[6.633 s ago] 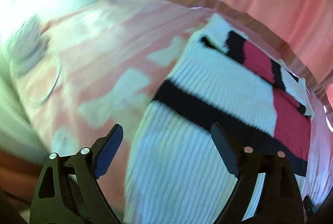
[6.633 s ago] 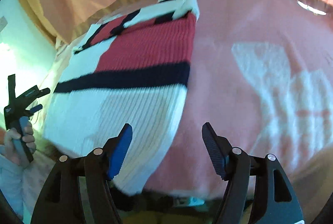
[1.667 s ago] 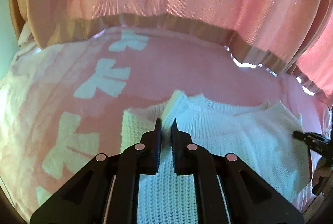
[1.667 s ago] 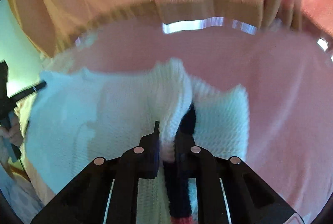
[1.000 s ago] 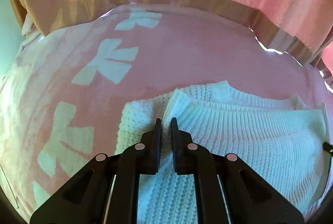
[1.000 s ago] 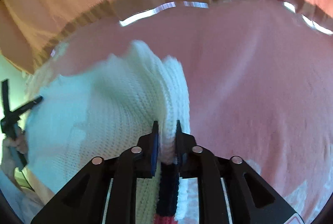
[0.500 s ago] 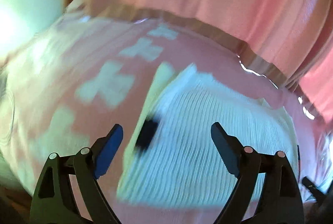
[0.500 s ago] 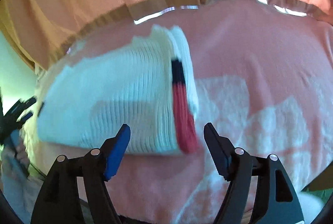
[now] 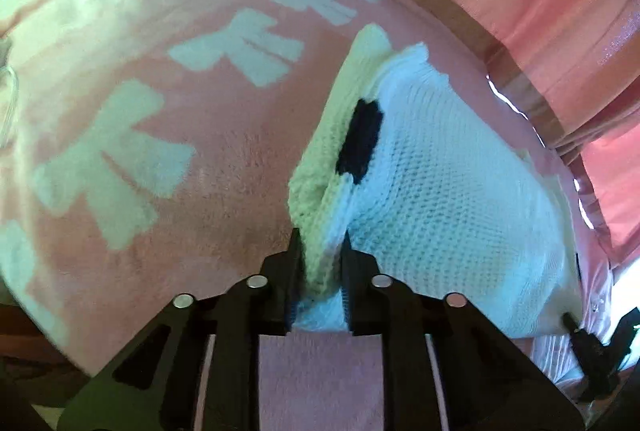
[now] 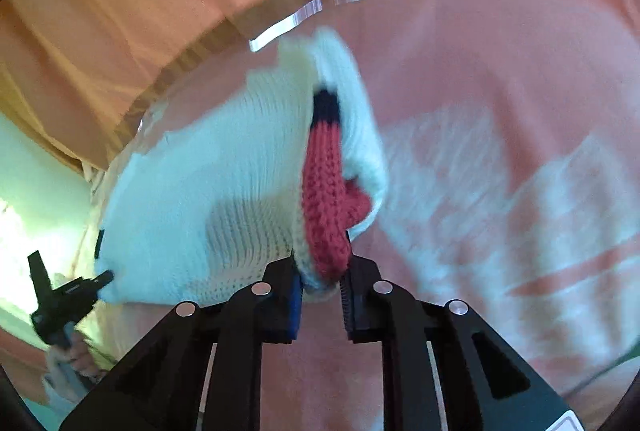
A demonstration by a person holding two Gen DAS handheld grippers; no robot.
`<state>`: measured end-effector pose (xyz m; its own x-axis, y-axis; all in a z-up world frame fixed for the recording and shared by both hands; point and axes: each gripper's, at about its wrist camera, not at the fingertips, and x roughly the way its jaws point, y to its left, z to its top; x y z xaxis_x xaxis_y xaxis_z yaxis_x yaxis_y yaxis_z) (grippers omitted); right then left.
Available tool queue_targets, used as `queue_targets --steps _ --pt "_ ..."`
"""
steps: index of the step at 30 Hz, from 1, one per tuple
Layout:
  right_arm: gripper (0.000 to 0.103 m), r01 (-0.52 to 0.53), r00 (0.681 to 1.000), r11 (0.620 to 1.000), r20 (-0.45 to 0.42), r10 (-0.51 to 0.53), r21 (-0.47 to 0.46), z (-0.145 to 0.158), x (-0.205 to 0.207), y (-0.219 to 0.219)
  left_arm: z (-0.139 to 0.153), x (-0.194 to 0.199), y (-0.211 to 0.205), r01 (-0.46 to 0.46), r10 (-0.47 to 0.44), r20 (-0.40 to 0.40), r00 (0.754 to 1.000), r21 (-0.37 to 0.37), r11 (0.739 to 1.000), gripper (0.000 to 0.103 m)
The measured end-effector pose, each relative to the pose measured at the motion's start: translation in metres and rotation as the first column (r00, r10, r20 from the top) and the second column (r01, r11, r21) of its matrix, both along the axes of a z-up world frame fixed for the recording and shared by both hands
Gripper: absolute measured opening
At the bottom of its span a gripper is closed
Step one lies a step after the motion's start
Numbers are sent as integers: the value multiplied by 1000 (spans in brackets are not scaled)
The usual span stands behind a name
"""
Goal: Fold small clothes
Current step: 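Regrasp the folded sweater with both tools and tuck the edge over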
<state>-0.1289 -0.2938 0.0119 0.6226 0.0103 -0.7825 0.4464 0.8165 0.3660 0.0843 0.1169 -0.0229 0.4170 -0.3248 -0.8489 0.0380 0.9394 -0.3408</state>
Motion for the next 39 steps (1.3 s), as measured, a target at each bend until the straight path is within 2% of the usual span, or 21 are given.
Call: queue_targets --steps 3,5,6,8,10,12,15,16,17,18,20,24,27,28,29,31,32,33,34,35,39 --pt "13 -2 1000 996 5 2 -92 35 -24 -6 25 -20 8 12 -12 23 1000 16 1000 12" --pt "13 -9 998 982 -67 -3 -188 39 -39 -4 25 -36 10 29 -29 -4 1000 39 999 12" --pt "13 -15 993 978 -120 -10 -207 30 -43 -5 18 -41 9 37 -36 -27 999 54 998 12" --pt "14 -20 979 987 -204 -13 -160 1 -43 -9 -9 -53 1 58 -48 -83 995 119 991 12" --pt "18 -36 961 991 -276 0 -126 -24 -41 -8 -6 -65 -8 58 -56 -12 998 199 978 13" --pt "26 -33 964 982 -265 -18 -187 -15 -44 -3 7 -71 -18 79 -87 22 996 245 966 15" --pt "33 2 984 962 -172 -51 -273 20 -56 -2 49 -80 -24 93 -123 116 986 236 967 17" --pt "36 15 991 956 -125 -54 -292 36 -59 -4 64 -78 -26 91 -126 149 981 226 970 19" --pt "38 20 995 953 -91 -50 -303 48 -58 -3 78 -74 -30 88 -128 181 975 214 973 28" --pt "38 -2 998 949 -56 -17 -315 62 -50 -2 88 -68 -36 91 -133 203 970 202 975 37" --pt "39 -49 999 939 -22 44 -340 77 -30 2 102 -46 -56 118 -157 237 959 173 978 41" --pt "51 -182 983 926 -65 170 -332 65 41 4 92 8 -108 167 -214 233 949 204 965 52" --pt "52 -242 969 921 -129 212 -305 36 93 -9 48 62 -136 203 -235 103 967 252 946 52" --pt "52 -256 963 918 -163 215 -302 25 110 -14 39 65 -136 215 -240 77 968 245 945 52" --pt "52 -258 960 917 -185 209 -304 16 122 -16 28 73 -137 209 -232 64 971 255 944 52" --pt "52 -272 954 906 -211 211 -324 2 139 -21 11 83 -134 185 -211 63 975 288 940 40" --pt "37 -278 951 904 -223 213 -324 -5 143 -23 6 87 -133 187 -209 48 977 284 940 23" --pt "15 -282 949 906 -229 216 -314 -10 144 -26 4 90 -132 187 -207 43 977 277 943 11" --pt "7 -284 948 916 -229 223 -284 -14 145 -27 6 92 -130 191 -213 57 975 267 945 6" --pt "7 -274 953 921 -206 222 -277 -11 143 -26 10 93 -129 193 -219 71 973 266 944 0" --pt "7 -213 976 921 -28 216 -326 32 132 -26 32 98 -119 152 -188 142 972 233 961 0"
